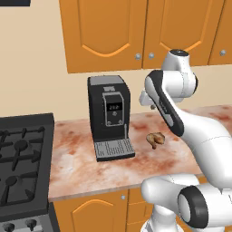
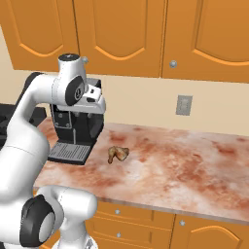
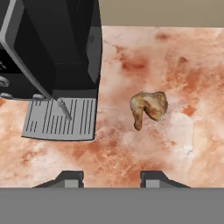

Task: Retrieve the tupperware from the cabinet, then place the raw meat into the tupperware to avoid contamination.

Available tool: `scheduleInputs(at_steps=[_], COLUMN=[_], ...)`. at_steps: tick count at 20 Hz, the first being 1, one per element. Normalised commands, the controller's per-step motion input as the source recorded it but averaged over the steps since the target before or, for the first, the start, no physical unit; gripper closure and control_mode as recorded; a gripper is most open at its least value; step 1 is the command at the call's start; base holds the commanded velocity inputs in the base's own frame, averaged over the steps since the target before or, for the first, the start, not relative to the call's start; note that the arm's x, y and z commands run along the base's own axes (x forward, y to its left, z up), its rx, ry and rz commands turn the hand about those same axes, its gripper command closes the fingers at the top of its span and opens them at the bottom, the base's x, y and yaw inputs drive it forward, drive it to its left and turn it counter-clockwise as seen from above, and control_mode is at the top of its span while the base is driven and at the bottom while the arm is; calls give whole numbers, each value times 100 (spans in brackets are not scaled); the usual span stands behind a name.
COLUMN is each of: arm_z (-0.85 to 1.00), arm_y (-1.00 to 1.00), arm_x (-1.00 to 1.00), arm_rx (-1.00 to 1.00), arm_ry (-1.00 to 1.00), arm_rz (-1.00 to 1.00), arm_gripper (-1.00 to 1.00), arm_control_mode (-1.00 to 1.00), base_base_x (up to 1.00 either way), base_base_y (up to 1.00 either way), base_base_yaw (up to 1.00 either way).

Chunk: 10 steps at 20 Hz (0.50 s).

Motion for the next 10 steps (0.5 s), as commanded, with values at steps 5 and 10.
scheduleInputs(at_steps=[5,10], arm_z=[4,24], arm_y=[0,0], arm_x=[-3,-5], arm_rx=[2,4], arm_ry=[-8,-18], arm_rz=[0,0], arm_gripper=[-100,-100], arm_control_mode=[-100,-100], base_base_x=[0,0], base_base_y=[0,0], base_base_yaw=[0,0])
